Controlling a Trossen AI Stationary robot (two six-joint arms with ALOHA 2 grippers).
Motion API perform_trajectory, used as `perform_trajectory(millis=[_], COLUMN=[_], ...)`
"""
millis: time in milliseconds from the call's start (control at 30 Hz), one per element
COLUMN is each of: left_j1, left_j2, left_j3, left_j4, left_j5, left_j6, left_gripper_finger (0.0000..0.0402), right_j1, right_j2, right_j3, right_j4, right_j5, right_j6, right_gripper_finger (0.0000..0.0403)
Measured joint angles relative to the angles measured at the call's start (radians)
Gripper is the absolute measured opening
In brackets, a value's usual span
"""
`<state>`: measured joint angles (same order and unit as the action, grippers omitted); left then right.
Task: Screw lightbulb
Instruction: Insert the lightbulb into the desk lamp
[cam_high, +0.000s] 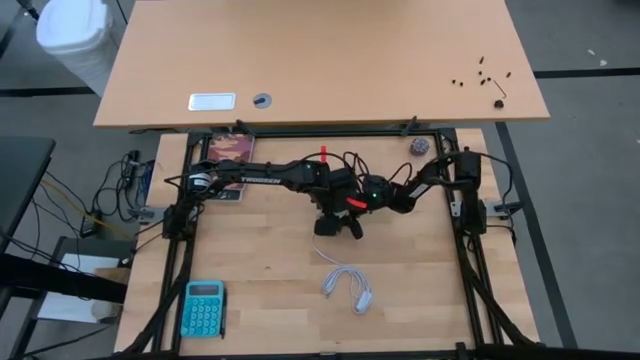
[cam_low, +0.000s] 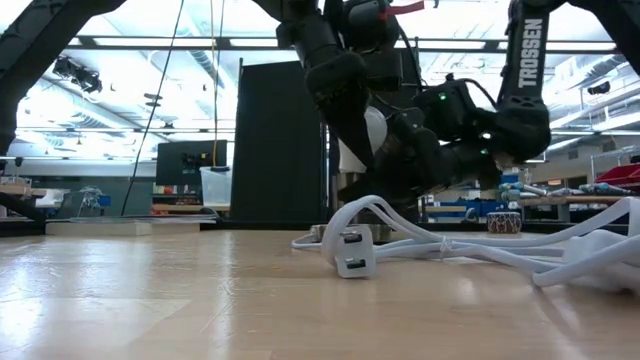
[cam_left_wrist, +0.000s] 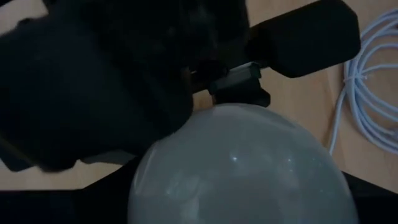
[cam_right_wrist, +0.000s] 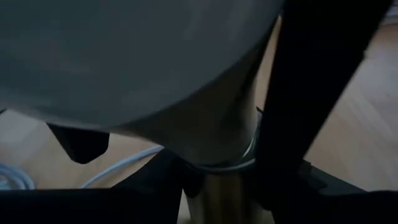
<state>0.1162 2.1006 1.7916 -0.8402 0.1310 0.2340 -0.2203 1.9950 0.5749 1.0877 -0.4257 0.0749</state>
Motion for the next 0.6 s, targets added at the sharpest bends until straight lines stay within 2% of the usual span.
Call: perform_trajectory(millis=[133, 267, 433, 600], left_j1=[0.000, 0.000, 0.006, 0.007], left_j2=[0.001, 0.003, 0.006, 0.005], left_j3=[0.001, -0.001, -0.004, -0.003], left_j4=[0.018, 0.011, 0.034, 0.063], left_j5=[0.006, 0.000, -0.012, -0.010], left_j6=[-0.003, -0.005, -0.010, -0.039], left_gripper_finger=[0.0260, 0.0267, 0.0299, 0.0334], right_j1=[0.014, 0.015, 0.016, 0.016], right_j2=[-0.035, -0.053, -0.054, -0.054], right_j3=[-0.060, -0.097, -0.122, -0.126], right_j4=[0.032, 0.024, 0.030, 0.036], right_j5=[0.042, 0.044, 0.029, 0.028], right_j6=[-0.012, -0.006, 0.038, 0.044], right_gripper_finger=[0.0200, 0.0244, 0.0294, 0.0313])
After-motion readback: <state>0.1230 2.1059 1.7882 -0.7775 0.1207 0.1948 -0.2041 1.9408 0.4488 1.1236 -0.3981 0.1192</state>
